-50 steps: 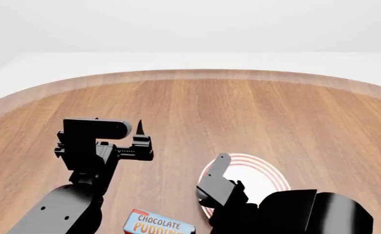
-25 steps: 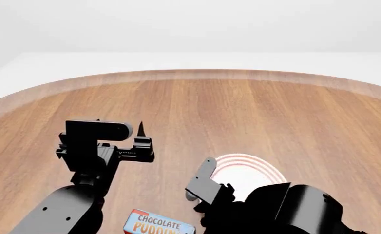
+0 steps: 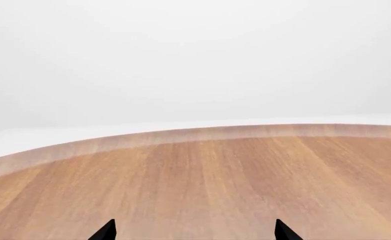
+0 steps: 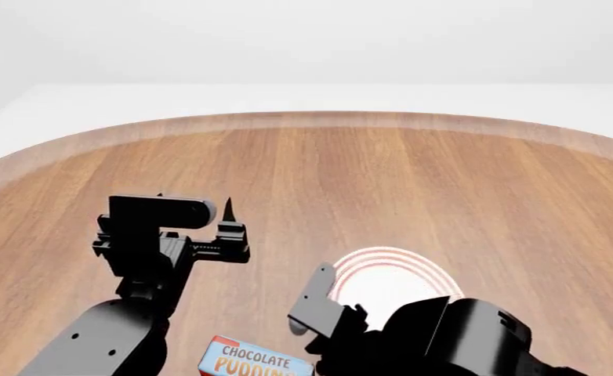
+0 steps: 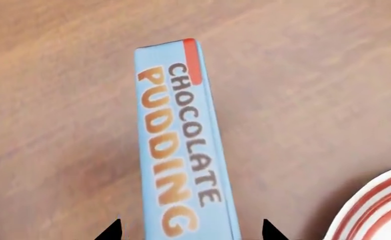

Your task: Put the chocolate pudding to the right of the plate.

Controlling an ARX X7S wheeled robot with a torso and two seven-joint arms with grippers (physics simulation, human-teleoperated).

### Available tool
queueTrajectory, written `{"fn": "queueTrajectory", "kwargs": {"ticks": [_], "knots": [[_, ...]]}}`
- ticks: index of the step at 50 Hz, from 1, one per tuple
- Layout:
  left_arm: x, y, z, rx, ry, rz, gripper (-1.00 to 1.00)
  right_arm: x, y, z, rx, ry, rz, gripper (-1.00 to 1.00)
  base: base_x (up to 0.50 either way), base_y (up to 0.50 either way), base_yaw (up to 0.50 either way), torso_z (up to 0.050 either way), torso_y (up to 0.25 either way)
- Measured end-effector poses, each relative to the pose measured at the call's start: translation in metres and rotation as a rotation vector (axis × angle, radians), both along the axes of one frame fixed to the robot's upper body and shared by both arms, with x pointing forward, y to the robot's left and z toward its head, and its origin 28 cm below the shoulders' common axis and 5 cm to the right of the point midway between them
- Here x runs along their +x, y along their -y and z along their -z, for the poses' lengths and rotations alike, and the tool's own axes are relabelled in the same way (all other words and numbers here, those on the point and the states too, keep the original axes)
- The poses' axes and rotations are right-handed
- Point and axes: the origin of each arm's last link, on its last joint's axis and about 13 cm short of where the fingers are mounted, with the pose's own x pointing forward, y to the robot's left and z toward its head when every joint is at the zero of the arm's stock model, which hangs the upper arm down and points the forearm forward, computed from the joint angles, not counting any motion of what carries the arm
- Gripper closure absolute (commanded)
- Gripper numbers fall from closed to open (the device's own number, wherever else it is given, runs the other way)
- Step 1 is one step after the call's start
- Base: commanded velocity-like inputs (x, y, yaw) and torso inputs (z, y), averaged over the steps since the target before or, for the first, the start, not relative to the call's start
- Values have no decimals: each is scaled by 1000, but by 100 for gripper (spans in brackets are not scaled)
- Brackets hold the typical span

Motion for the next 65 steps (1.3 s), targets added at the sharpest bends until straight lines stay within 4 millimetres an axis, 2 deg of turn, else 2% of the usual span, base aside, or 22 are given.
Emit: {"fn": "queueTrajectory", "kwargs": {"ticks": [12, 13, 36, 56, 65], "knots": [[0, 0, 1, 0, -2, 1, -100, 4, -3, 14, -22, -42, -13, -100, 0, 0, 0, 0, 0], [0, 0, 1, 0, -2, 2, -100, 4, -3, 15, -24, -46, -15, 100, 0, 0, 0, 0, 0], [0, 0, 3, 0, -7, 1, -100, 7, -3, 17, -26, -38, -9, 100, 0, 1, 1, 0, 0], [0, 0, 2, 0, -4, -1, -100, -4, 0, -13, 24, 41, -20, 100, 0, 0, 0, 0, 0], [1, -1, 2, 0, -4, -3, -100, 0, 12, -38, 33, 94, 54, 100, 0, 0, 0, 0, 0]]}}
